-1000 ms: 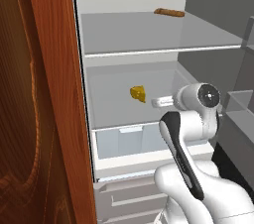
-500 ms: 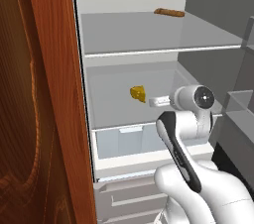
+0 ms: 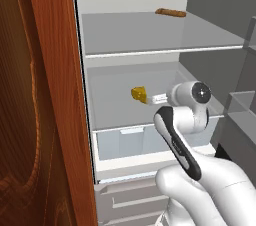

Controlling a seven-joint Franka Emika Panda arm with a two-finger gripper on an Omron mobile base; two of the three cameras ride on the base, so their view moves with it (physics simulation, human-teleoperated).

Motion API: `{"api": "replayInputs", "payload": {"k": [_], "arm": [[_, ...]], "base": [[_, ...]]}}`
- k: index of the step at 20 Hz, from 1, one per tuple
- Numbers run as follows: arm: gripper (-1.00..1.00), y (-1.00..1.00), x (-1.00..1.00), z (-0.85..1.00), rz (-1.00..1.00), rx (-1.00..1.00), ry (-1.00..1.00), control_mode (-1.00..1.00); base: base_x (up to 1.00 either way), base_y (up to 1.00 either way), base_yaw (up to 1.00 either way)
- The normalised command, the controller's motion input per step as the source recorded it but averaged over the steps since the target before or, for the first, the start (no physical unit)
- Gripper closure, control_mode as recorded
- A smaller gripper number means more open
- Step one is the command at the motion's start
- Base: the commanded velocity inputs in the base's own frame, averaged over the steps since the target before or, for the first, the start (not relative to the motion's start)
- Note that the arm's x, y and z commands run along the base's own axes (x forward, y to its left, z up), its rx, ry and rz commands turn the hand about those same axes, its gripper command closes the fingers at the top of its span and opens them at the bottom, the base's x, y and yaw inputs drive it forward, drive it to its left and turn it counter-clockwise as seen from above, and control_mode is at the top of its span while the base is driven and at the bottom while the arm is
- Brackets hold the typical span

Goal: Pick the cheese from the fridge and the cheese grater from the cabinet and place them next to the salad bowl.

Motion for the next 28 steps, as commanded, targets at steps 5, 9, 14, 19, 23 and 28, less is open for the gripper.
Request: {"api": "replayInputs", "payload": {"k": [5, 9, 14, 19, 23, 28], "arm": [[-1.00, 0.02, 0.18, 0.00, 0.00, 0.00, 0.00, -1.00], [-1.00, 0.00, 0.18, -0.01, 0.00, 0.00, 0.05, -1.00], [-1.00, 0.00, 0.21, -0.04, 0.00, 0.00, 0.03, -1.00], [-1.00, 0.00, 0.13, -0.15, 0.00, 0.00, 0.00, -1.00], [-1.00, 0.00, 0.17, -0.20, 0.00, 0.00, 0.00, -1.00], [-1.00, 0.00, 0.25, -0.17, 0.00, 0.00, 0.01, -1.00]], "base": [[0.00, 0.00, 0.00], [0.00, 0.00, 0.00], [0.00, 0.00, 0.00], [0.00, 0.00, 0.00], [0.00, 0.00, 0.00], [0.00, 0.00, 0.00]]}}
